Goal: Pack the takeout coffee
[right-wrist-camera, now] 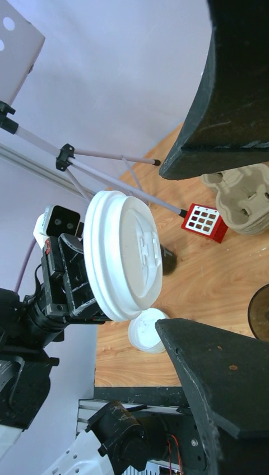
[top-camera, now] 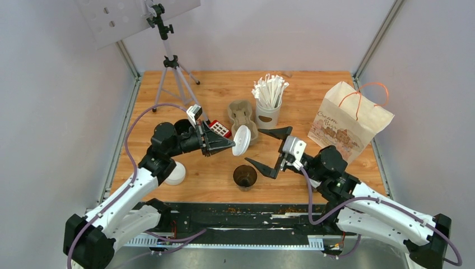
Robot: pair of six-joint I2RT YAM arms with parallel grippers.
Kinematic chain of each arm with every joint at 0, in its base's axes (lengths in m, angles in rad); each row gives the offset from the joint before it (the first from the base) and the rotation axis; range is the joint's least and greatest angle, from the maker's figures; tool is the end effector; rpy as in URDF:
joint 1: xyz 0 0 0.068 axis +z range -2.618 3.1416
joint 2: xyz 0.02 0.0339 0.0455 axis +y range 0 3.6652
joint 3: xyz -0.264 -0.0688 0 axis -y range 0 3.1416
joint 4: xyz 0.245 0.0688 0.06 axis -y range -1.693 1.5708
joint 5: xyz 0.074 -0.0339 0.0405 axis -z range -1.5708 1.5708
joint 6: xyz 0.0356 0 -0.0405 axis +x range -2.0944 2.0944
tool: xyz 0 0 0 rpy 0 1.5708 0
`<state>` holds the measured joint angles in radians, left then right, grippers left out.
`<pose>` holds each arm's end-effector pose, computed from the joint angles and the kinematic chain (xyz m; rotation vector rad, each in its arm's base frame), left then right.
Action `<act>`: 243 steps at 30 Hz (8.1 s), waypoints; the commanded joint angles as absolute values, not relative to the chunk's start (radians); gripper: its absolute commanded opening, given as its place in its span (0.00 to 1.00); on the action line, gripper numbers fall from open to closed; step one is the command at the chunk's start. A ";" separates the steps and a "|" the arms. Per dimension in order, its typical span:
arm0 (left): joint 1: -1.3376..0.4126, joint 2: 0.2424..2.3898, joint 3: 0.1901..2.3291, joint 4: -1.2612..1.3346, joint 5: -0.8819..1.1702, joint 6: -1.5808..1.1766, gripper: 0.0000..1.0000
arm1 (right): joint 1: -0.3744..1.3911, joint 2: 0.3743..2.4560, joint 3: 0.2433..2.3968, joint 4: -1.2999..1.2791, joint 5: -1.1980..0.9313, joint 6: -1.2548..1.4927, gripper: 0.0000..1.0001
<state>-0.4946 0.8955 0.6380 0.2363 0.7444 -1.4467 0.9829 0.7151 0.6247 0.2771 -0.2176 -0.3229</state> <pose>0.1710 -0.1196 0.3131 -0.2263 2.0306 -1.9628 0.0917 0.1515 0.3444 -1.0057 1.0086 0.6981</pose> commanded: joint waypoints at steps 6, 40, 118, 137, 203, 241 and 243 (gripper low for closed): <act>-0.537 0.890 0.596 0.493 0.766 -1.610 0.00 | 0.992 0.778 0.652 0.429 -0.261 -0.355 0.90; -0.558 0.897 0.567 0.501 0.754 -1.611 0.00 | 1.031 0.822 0.654 0.511 -0.267 -0.393 0.76; -0.522 0.500 0.936 -0.777 -0.230 -0.366 1.00 | 1.073 1.711 1.610 -1.216 -0.037 0.306 0.81; -0.521 0.501 0.929 -0.777 -0.217 -0.369 1.00 | 1.049 1.810 1.644 -1.225 -0.037 0.262 0.83; -0.706 0.948 0.636 -0.232 0.371 -0.617 0.60 | 0.734 1.315 1.032 -0.640 -0.453 0.249 0.62; -0.732 1.064 0.510 -0.041 0.388 -0.639 0.49 | 0.704 1.322 0.865 -0.490 -0.429 0.258 0.35; -0.732 1.053 0.517 -0.047 0.388 -0.651 0.50 | 0.705 1.315 0.862 -0.477 -0.439 0.257 0.35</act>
<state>-0.7254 1.0733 0.5045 -0.0635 0.3874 -0.6350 0.7097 1.3342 0.8837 -0.5205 -0.4423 0.2638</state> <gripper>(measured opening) 0.490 0.349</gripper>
